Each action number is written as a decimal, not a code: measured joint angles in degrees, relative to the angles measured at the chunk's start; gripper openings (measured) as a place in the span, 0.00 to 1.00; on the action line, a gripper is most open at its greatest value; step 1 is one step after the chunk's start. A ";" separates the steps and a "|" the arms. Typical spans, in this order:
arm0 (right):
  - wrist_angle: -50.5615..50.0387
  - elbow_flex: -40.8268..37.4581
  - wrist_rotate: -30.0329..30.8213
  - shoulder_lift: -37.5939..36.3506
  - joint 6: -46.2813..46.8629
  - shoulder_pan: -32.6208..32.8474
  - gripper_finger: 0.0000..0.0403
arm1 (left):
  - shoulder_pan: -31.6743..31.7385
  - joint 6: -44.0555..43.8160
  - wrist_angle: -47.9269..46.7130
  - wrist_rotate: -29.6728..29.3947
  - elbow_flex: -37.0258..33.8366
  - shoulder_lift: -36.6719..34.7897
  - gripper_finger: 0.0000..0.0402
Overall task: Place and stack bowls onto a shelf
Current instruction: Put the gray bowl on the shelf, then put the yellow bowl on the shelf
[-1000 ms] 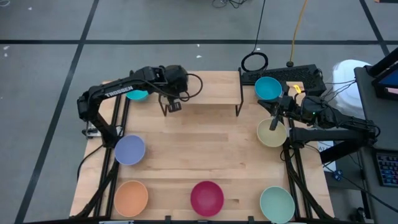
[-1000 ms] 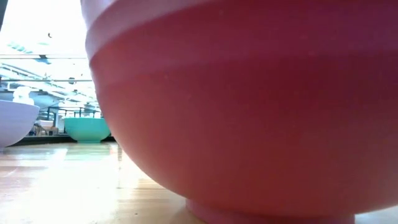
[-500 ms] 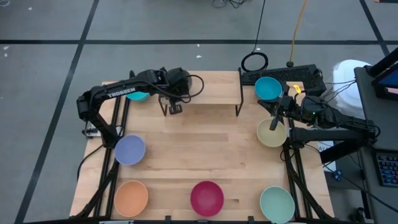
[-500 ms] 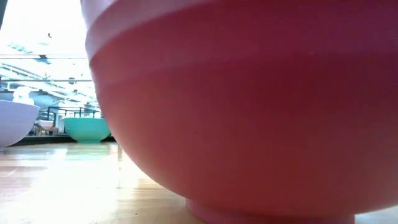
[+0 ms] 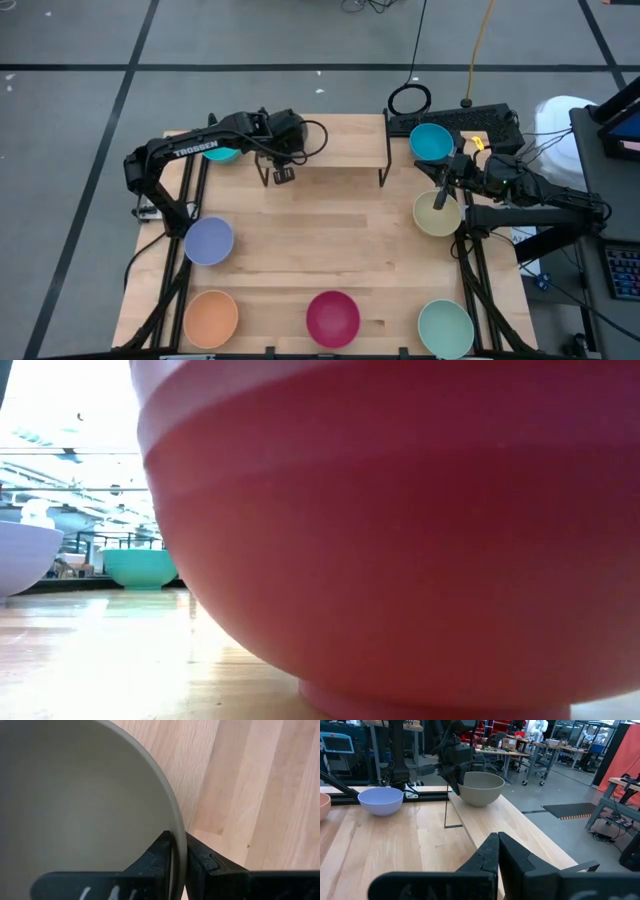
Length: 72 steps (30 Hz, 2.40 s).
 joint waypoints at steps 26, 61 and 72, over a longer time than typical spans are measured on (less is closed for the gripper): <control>0.00 0.00 0.00 -0.01 -1.03 -0.01 0.00 | -0.48 4.40 0.11 -4.97 0.01 -0.59 0.28; 0.98 0.00 3.23 0.09 0.51 -0.01 0.00 | -12.98 -2.09 1.35 0.10 0.11 -21.06 0.28; -5.71 0.00 7.40 0.13 3.69 -0.03 0.02 | -17.39 -9.58 -0.35 -0.13 0.11 -24.14 0.28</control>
